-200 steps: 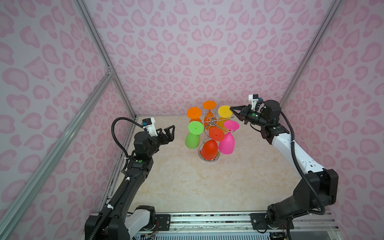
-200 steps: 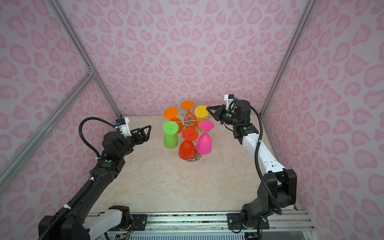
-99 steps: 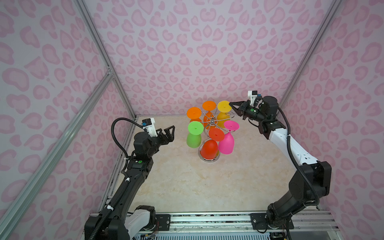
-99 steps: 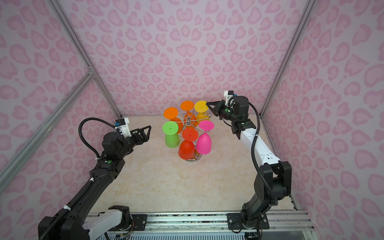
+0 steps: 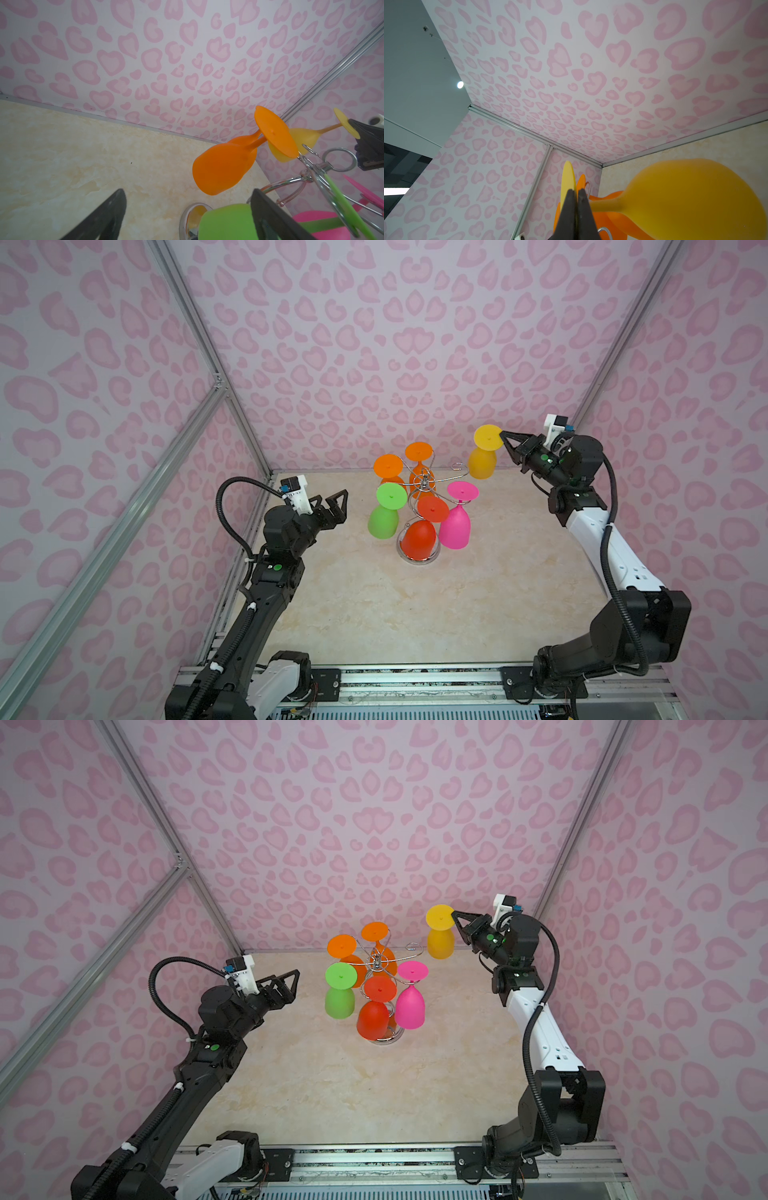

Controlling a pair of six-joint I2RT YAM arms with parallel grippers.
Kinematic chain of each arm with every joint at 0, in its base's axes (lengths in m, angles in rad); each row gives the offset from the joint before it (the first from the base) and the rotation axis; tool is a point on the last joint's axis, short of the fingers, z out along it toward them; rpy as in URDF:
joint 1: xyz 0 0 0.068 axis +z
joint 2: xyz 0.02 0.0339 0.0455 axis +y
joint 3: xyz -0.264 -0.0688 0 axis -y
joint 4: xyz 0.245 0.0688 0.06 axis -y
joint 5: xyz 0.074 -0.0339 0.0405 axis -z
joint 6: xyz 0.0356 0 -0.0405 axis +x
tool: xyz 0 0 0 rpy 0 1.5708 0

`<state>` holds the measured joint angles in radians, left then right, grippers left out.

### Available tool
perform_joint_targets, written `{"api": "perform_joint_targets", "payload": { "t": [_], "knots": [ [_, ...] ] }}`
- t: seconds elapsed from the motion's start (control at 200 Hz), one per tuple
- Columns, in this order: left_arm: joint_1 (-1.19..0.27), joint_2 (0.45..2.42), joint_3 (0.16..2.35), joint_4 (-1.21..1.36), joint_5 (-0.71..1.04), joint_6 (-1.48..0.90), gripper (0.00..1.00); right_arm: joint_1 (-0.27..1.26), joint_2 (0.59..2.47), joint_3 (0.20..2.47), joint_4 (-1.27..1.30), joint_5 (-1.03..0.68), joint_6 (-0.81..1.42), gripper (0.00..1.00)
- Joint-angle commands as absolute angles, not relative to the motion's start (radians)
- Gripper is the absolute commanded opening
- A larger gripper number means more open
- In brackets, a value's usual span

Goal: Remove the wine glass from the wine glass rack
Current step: 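Lift the yellow glass up off the rack hook with the right gripper, then carry the yellow glass toward the left gripper while the left gripper rises to meet it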

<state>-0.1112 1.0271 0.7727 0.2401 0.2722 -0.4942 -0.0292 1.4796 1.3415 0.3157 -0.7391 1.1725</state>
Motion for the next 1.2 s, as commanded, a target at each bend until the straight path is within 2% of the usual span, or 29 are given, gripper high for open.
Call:
{"api": "perform_joint_targets", "payload": {
  "t": [0.0, 0.215, 0.345, 0.6, 0.801, 0.931, 1.196],
  "knots": [
    [-0.112, 1.008, 0.805, 0.286, 0.289, -0.512, 0.95, -0.064, 1.42, 1.3, 0.462, -0.745, 1.218, 0.0],
    [-0.113, 1.016, 0.923, 0.342, 0.462, -0.575, 0.95, -0.086, 1.291, 1.29, 0.565, -0.773, 1.244, 0.0],
    [-0.115, 1.052, 0.987, 0.485, 0.587, -0.682, 0.93, -0.082, 1.23, 1.257, 0.768, -0.762, 1.341, 0.0],
    [-0.15, 1.291, 1.074, 1.051, 0.841, -1.06, 0.88, 0.031, 1.298, 1.246, 1.219, -0.745, 1.623, 0.0],
    [-0.195, 1.614, 1.274, 1.588, 0.932, -1.545, 0.85, 0.153, 1.452, 1.279, 1.546, -0.689, 1.83, 0.0],
    [-0.228, 1.736, 1.397, 1.595, 0.94, -1.634, 0.79, 0.213, 1.489, 1.285, 1.56, -0.696, 1.834, 0.0],
    [-0.261, 1.755, 1.404, 1.595, 0.928, -1.605, 0.78, 0.299, 1.522, 1.29, 1.559, -0.705, 1.809, 0.0]
  ]
}}
